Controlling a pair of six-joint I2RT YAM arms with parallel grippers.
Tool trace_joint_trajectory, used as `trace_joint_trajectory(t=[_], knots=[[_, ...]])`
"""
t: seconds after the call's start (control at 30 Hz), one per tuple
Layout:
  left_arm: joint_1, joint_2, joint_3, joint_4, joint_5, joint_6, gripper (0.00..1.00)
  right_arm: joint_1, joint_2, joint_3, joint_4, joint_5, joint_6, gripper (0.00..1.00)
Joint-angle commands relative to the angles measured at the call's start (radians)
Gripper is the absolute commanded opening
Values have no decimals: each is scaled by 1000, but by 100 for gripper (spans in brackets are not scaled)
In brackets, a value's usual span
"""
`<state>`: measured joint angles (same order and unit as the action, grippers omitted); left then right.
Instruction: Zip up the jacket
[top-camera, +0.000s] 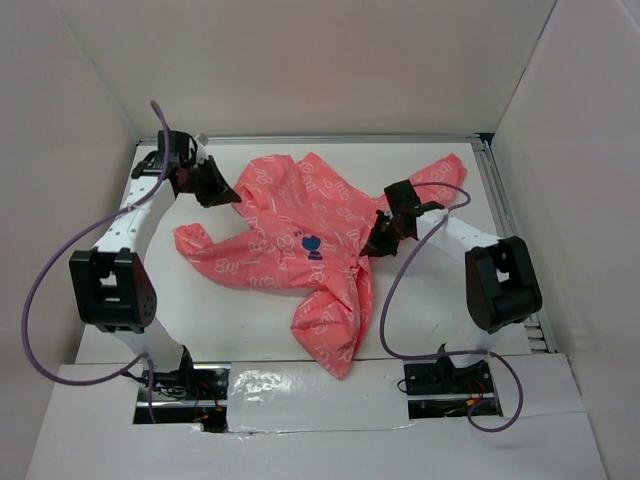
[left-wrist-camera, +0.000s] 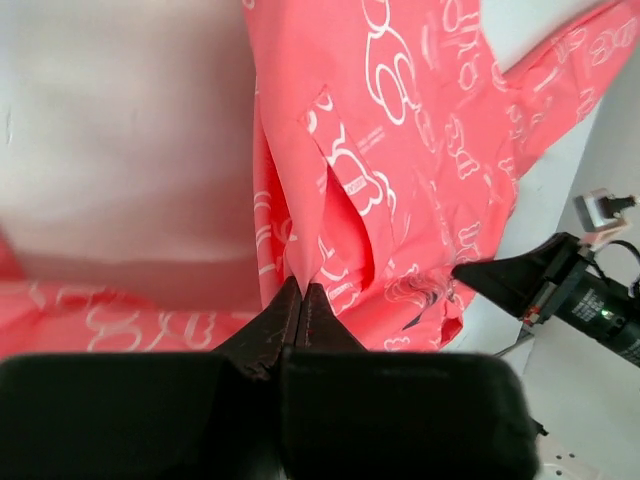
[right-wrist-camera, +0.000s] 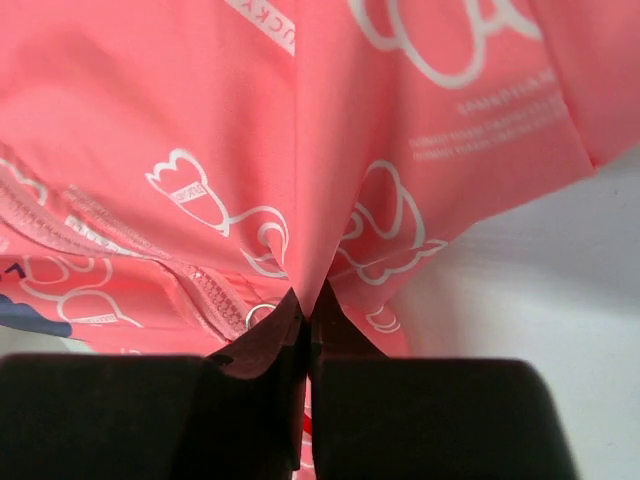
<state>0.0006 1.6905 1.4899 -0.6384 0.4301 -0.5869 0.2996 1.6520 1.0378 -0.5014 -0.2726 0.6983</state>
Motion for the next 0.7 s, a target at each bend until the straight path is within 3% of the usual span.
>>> trace_joint_trajectory(t=[0.0,0.03,0.07,0.13,0.17,0.2,0.27,0.37,0.5,0.67], knots=[[47,-46,-117,0,-140,-50,0,-13,-37,-39,-98,79,-49,7],[58,-46,-159,0,-137,-54,0,-8,-41,-38,-86,66,-59,12],[65,-38,-167,-13,-136,-59,19,-5,-43,-30,-88,50,-68,23],[78,4,-155,-81,-155,-80,25,2,-44,-13,-107,33,-97,31],[93,20,-140,-119,-204,-102,42,7,-47,11,-117,30,-106,36],[101,46,-123,-195,-226,-132,62,13,-50,24,-126,27,-120,55],[120,51,-70,-237,-252,-140,99,15,-83,56,-153,35,-120,69],[142,5,-23,-239,-208,-122,99,6,-119,96,-169,104,-86,78],[139,-23,16,-22,-29,-39,99,-62,-40,203,-186,148,-66,80],[113,226,201,59,146,85,99,-94,110,333,-184,168,-144,88]])
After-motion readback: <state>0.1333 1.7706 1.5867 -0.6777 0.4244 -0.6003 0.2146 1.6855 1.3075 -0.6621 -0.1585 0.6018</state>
